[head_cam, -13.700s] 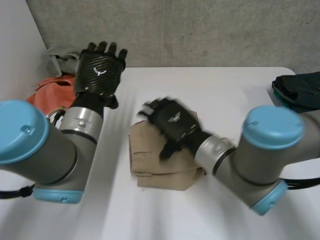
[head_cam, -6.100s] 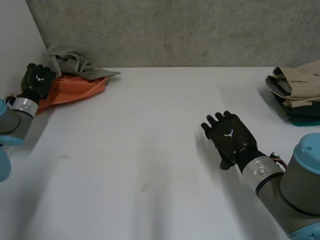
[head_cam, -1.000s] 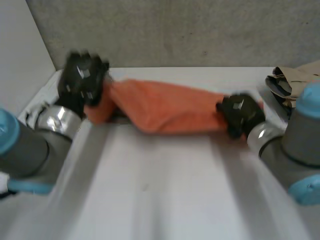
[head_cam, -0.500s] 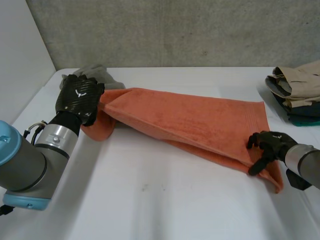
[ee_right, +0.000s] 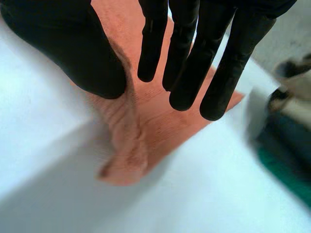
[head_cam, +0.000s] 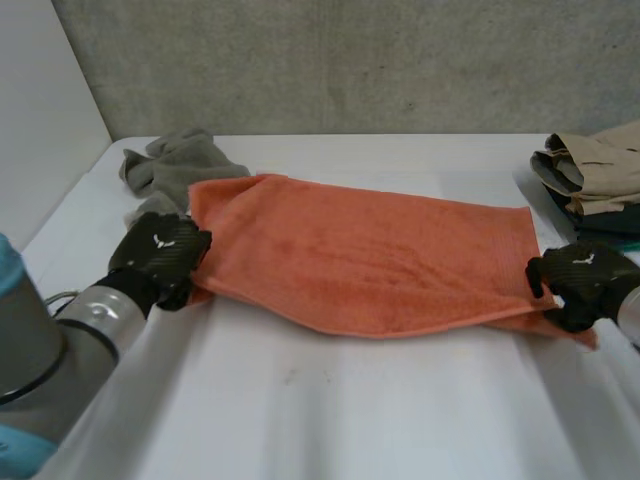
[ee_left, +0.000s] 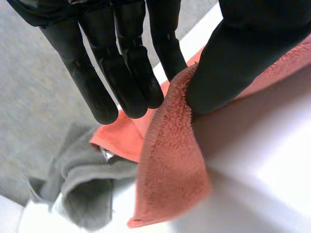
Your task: Fold the laundry.
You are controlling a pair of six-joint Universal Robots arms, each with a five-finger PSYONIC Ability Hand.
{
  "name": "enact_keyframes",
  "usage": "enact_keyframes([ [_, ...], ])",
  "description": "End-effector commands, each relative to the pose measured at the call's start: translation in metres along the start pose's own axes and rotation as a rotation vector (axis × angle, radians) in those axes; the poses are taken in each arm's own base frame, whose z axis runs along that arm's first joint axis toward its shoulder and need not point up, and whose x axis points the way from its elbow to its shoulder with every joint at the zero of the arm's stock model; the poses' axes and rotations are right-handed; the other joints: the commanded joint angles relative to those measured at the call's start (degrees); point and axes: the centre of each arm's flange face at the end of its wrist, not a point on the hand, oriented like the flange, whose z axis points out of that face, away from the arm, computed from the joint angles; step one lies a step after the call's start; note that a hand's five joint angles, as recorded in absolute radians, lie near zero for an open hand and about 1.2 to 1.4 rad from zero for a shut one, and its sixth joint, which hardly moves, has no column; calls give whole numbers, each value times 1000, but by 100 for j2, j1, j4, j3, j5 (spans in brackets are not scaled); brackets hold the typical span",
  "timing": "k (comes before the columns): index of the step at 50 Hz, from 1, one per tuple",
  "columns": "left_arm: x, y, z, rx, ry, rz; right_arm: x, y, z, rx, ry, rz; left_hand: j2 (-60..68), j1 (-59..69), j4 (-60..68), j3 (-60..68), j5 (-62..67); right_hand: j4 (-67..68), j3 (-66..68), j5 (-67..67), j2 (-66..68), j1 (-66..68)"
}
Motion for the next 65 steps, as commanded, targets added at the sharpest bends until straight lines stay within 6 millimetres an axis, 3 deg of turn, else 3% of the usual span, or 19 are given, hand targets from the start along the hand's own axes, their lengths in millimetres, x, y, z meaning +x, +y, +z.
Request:
enact_keyframes([
  [1, -19, -40, -61, -77, 9, 8, 20, -45, -65, 17, 75, -263, 1128, 1442, 1109, 1158, 1403, 1202, 1205, 1309, 2549, 4461],
  [4, -23, -55, -81, -40, -4, 60, 20, -57, -84, 18, 82, -301, 1128, 1442, 1109, 1158, 1403, 1202, 1205, 1309, 2549, 4461],
  [9, -22, -54, -80, -26, -9, 115, 15, -55, -89, -8, 32, -312, 1128, 1442, 1109, 1158, 1403, 1202, 1205, 1309, 2549, 4461],
  [13, -16, -33, -53, -84, 28, 121, 12, -41, -66, -61, -18, -306, 1128, 1442, 1109, 1158, 1403, 1202, 1205, 1309, 2549, 4461],
  [18, -9, 1, -1, -161, 72, 143, 1, -28, -13, -104, -44, -330, 1128, 1442, 1109, 1158, 1403, 1202, 1205, 1309, 2549, 4461],
  [22, -7, 17, 28, -213, 64, 177, -6, -31, 5, -104, -17, -325, 1128, 1442, 1109, 1158, 1403, 1202, 1205, 1309, 2549, 4461],
  [24, -5, 15, 34, -211, 48, 186, -9, -34, 7, -88, -11, -292, 1128, 1442, 1109, 1158, 1403, 1202, 1205, 1309, 2549, 4461],
  [28, -7, 3, 45, -164, -15, 205, -15, -35, 13, -35, -2, -142, 1128, 1442, 1109, 1158, 1403, -2115, -2111, -2008, -768, 1145],
  [29, -8, 1, 47, -152, -28, 205, -16, -35, 13, -11, -6, -76, 1128, 1442, 1109, 1158, 1403, -3505, -3502, -3398, -2158, -245],
  [33, -12, -11, 55, -73, -73, 206, -20, -41, -1, 59, -37, 27, 1128, 1442, 1109, 1158, 1403, -4761, -4758, -4654, -3414, -1501],
  [37, -19, -24, 63, 3, -125, 187, -30, -43, -22, 106, -93, 72, 1128, 1442, 1109, 1158, 1403, -4814, -4811, -4707, -3467, -1554],
  [41, -21, -36, 73, 65, -147, 158, -37, -32, -28, 81, -129, 99, 1128, 1442, 1109, 1158, 1403, -4881, -4878, -4774, -3534, -1622],
  [46, -15, -35, 92, 77, -144, 151, -51, -13, -32, 18, -167, 144, 1128, 1442, 1109, 1158, 1403, -4882, -4878, -4774, -3534, -1622],
  [52, -12, -29, 99, 65, -137, 153, -59, 0, -29, 18, -163, 151, 1128, 1442, 1109, 1158, 1403, -4748, -4744, -4640, -3400, -1488],
  [60, -14, -19, 100, 36, -137, 148, -47, 7, -15, 45, -69, 135, 1128, 1442, 1109, 1158, 1403, -4528, -4525, -4421, -3181, -1269],
  [65, -14, -17, 100, 29, -136, 146, -51, 20, -6, -15, -85, 146, 1128, 1442, 1109, 1158, 1403, -4193, -4189, -4086, -2846, -933],
])
